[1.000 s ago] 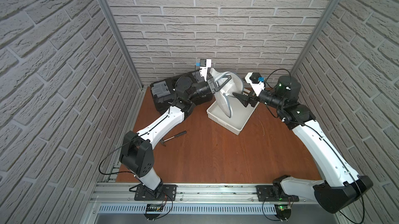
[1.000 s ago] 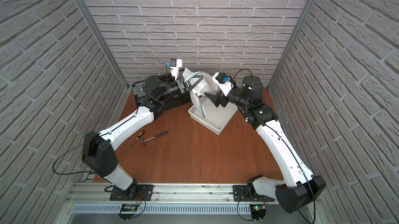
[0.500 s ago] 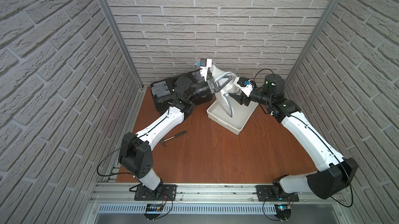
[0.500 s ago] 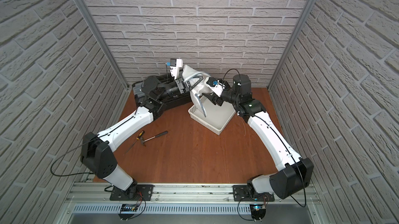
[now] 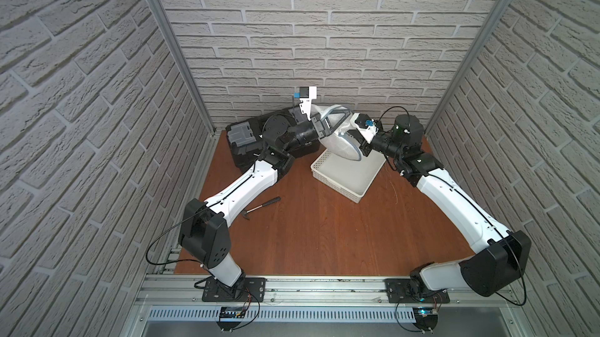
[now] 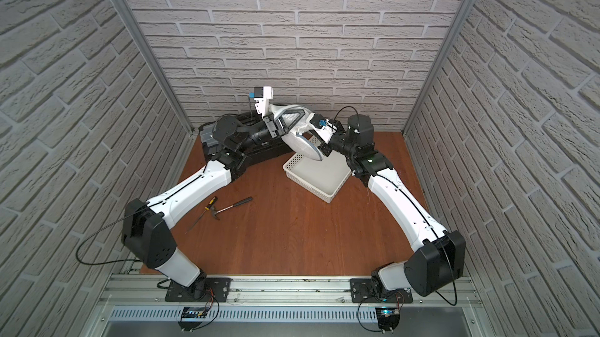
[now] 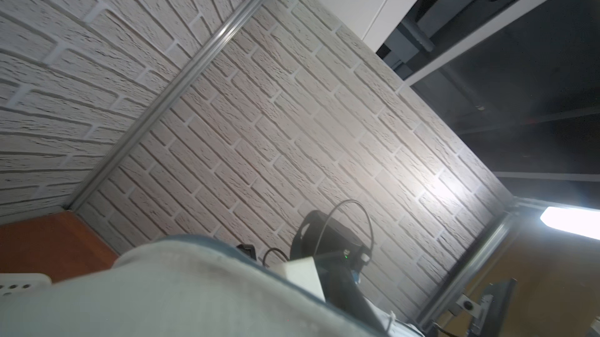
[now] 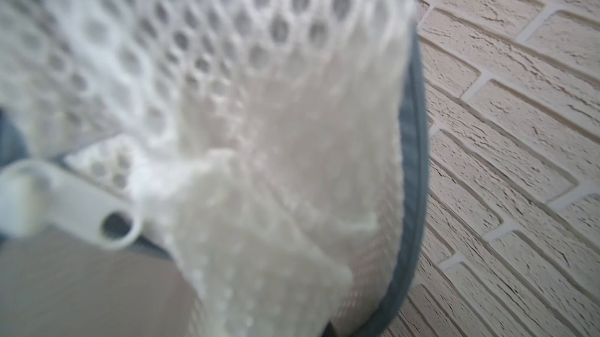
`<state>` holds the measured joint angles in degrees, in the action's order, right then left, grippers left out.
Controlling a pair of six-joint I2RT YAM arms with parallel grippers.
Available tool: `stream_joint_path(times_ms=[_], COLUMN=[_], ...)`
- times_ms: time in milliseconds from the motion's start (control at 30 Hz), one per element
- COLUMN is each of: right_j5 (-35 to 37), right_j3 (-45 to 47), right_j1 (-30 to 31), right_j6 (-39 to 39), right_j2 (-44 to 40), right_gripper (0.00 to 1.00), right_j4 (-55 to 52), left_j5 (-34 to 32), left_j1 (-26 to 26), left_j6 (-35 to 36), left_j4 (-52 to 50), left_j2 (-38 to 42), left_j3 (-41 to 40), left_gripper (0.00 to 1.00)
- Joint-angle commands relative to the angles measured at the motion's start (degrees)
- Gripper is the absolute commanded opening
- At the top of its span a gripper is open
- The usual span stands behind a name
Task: Turn the laundry bag inside out
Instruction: Turn over the laundry bag.
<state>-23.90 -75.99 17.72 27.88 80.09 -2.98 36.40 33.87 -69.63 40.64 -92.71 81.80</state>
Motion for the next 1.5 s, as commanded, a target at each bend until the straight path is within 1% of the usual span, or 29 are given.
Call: stream_joint_path(times_ms=[0,33,100,200,300,400,467,533,600,633,667,733,800,833,900,967,1067,1167,1300,1367,1467], right_j5=[4.6,6.2,9.0,14.9,19.4,23.9,24.5,23.0,20.5,19.3,18.5,19.2,20.7,21.3,21.4,21.3,21.0,20.7,20.3,21.0,22.5], right_j3=[3.3,4.5,7.4,10.8,12.9,12.2,10.9,9.9,9.7,9.5,9.2,8.5,7.0,6.6,6.4,7.0,7.4,8.1,5.9,4.3,3.8], right_j1=[0.3,0.3,0.8,1.4,1.4,1.4,1.4,1.4,1.7,2.0,2.6,3.7,3.9,3.9,3.9,3.7,3.9,4.9,7.1,8.3,9.8], right_j6=[-7.0,-10.4,-16.4,-20.8,-21.3,-19.9,-18.3,-16.2,-13.1,-11.3,-9.2,-6.3,-6.9,-8.0,-10.3,-14.6,-21.8,-25.8,-27.4,-26.5,-24.1], right_j2=[-4.5,-5.1,-6.6,-8.8,-11.1,-12.0,-11.8,-11.4,-11.1,-10.8,-10.3,-9.1,-7.7,-7.2,-6.5,-6.2,-5.3,-4.6,-2.6,-1.2,0.3], right_gripper=[0.03,0.03,0.03,0.03,0.03,0.03,0.03,0.03,0.03,0.03,0.03,0.03,0.03,0.03,0.03,0.03,0.03,0.03,0.03,0.03,0.03], right_j4=[1.0,-0.3,-4.4,-10.7,-14.8,-18.7,-20.7,-21.9,-21.8,-22.2,-22.8,-24.1,-25.4,-25.5,-24.4,-21.7,-17.1,-11.6,-8.5,-8.6,-7.4], left_j5=[-11.5,-13.8,-18.0,-22.7,-26.2,-29.1,-29.5,-28.2,-24.7,-21.8,-17.4,-8.1,-0.1,1.9,3.8,4.9,5.3,5.2,5.4,5.8,8.2], left_j1=[-1.2,-1.6,-2.7,-4.2,-4.9,-5.2,-5.7,-6.3,-6.5,-6.5,-6.5,-6.5,-6.2,-5.9,-5.1,-4.6,-3.9,-3.3,-2.9,-2.5,-2.1], left_j6=[1.0,0.5,-0.8,-2.9,-4.1,-5.6,-7.5,-9.0,-9.2,-8.6,-7.6,-6.5,-5.8,-6.1,-7.2,-7.7,-7.3,-7.1,-7.4,-7.6,-7.5], left_j4=[-11.5,-14.5,-19.8,-27.7,-33.5,-41.4,-46.0,-47.1,-45.5,-44.0,-42.2,-41.0,-40.5,-39.6,-36.7,-35.9,-38.1,-39.7,-42.1,-42.3,-42.0], left_j2=[2.0,2.2,2.6,3.7,5.1,6.0,6.2,6.1,5.3,4.4,2.9,-0.5,-3.8,-4.6,-5.1,-5.4,-5.6,-6.0,-6.7,-7.1,-8.0], left_j3=[-0.3,-0.8,-2.6,-5.3,-7.4,-8.3,-8.6,-9.3,-9.2,-8.5,-7.1,-3.0,1.3,2.1,2.1,2.4,3.1,3.2,3.4,3.6,5.0], left_gripper=[0.71,0.75,0.79,0.85,0.87,0.87,0.86,0.85,0.82,0.81,0.81,0.84,0.88,0.89,0.93,0.98,0.98,0.98,0.98,0.98,0.98])
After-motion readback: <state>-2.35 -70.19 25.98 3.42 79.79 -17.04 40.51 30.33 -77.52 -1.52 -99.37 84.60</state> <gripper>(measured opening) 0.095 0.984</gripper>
